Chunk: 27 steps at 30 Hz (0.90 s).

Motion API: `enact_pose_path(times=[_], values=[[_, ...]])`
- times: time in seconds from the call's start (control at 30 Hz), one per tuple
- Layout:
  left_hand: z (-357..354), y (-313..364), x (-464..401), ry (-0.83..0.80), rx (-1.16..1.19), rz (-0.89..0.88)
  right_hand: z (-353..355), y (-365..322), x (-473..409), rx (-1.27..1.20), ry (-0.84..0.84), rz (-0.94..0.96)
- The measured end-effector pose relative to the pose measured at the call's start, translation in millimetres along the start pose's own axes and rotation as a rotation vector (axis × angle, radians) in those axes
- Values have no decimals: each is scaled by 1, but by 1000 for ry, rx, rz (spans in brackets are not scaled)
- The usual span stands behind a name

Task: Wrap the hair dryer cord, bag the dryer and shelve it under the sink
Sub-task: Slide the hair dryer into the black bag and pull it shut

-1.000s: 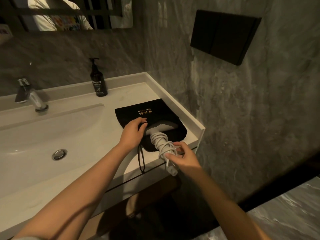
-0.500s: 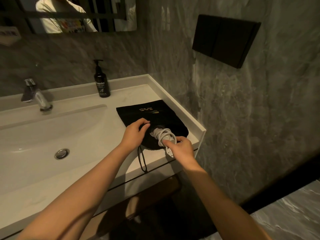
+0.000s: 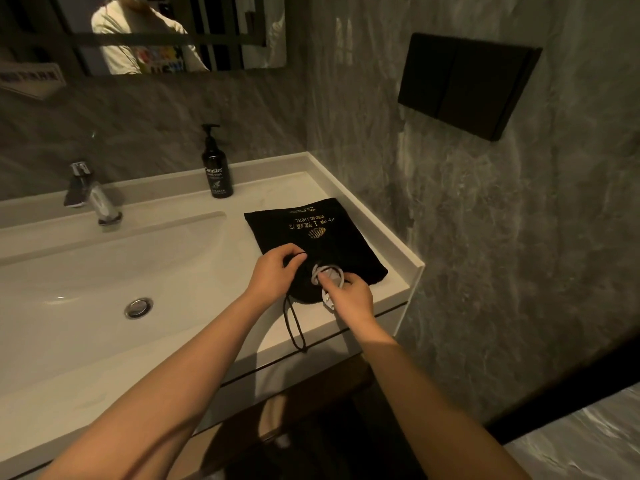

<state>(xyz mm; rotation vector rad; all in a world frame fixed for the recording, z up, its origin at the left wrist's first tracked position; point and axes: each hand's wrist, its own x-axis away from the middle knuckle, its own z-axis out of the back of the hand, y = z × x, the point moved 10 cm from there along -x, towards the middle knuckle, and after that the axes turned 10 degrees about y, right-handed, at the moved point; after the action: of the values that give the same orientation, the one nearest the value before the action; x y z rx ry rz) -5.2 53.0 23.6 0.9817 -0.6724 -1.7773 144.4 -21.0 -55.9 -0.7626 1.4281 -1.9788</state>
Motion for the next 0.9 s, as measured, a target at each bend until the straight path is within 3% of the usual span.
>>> enact_pose_path(times=[0.23,0.37,0.5,0.7,0.8,0.9], values=[[-2,-6,13,8,-89,-23,15,6,15,44,-45,107],[-3,-9,21,0,-144,-25,51,-3,9,175,103,272],[16,-31,37,122,-297,154,82,-2,-16,288,255,287],[-1,-59,60,-46,-434,350,71,10,-48,427,196,187],[-11,-57,57,-60,-336,344,66,8,-54,414,203,185],[-25,-62,58,-102,123,525,67,6,-52,344,240,187]])
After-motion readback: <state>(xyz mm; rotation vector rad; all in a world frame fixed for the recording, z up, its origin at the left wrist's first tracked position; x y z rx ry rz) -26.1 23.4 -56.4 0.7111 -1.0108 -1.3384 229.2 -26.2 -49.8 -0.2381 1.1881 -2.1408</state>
